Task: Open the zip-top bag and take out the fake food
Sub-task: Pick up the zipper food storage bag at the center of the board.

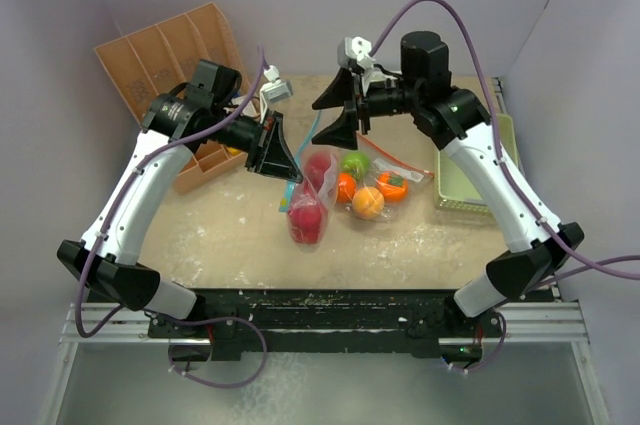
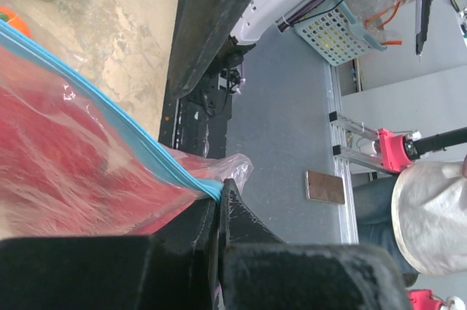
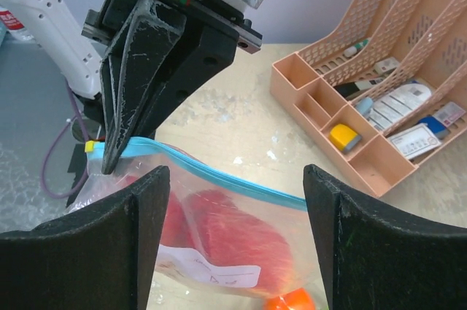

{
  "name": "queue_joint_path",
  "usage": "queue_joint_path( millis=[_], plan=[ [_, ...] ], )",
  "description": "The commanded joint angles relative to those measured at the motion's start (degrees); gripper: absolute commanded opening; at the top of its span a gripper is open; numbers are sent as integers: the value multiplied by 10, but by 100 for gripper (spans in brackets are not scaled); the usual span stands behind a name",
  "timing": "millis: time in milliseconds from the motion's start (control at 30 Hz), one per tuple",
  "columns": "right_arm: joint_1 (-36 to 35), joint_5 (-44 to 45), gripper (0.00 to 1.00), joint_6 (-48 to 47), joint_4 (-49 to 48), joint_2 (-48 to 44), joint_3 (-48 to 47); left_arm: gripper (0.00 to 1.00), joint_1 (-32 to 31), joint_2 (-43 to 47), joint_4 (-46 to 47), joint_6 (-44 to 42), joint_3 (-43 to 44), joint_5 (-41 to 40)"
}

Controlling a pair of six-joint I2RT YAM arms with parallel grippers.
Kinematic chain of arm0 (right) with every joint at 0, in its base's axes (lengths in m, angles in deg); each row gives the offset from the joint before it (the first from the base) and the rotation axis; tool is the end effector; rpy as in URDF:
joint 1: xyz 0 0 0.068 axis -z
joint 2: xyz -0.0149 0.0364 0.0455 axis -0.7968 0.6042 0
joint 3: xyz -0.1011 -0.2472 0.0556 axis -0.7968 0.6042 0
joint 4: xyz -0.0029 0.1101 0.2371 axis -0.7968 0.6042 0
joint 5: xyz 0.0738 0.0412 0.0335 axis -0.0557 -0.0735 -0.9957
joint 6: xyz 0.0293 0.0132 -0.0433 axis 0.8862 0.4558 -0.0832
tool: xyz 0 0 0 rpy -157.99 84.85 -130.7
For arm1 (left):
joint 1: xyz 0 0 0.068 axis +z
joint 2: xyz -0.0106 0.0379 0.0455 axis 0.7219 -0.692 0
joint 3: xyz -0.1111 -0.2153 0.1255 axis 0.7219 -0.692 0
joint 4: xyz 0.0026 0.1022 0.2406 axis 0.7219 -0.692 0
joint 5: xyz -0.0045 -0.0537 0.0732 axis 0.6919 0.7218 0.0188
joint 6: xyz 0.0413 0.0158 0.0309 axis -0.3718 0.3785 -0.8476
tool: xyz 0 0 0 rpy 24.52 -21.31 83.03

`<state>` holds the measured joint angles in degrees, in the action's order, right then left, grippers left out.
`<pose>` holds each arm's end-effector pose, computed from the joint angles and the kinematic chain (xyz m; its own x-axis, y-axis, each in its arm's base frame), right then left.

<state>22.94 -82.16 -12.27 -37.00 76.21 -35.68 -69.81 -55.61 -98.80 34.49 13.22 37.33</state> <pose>0.2665 0.1874 0.4873 0.0743 -0.0883 -0.9933 -0.9957 0.0484 -0.0788 0.2303 -0.1369 0.4364 -0.6177 0.3147 -0.7207 0.7684 0.0464 -0.6383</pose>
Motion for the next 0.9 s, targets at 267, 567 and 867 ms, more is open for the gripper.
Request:
queue_joint_path(
  millis=[267,567,867],
  plan=[
    [-30,-42,67,-84,115,19,-27,0,3,13,31,-3,6,38],
    [-34,-38,11,-97,127,11,-1,0,2,9,38,5,3,46],
    [-33,40,0,-11,49,9,2,5,2,12,48,15,2,-9]
  ],
)
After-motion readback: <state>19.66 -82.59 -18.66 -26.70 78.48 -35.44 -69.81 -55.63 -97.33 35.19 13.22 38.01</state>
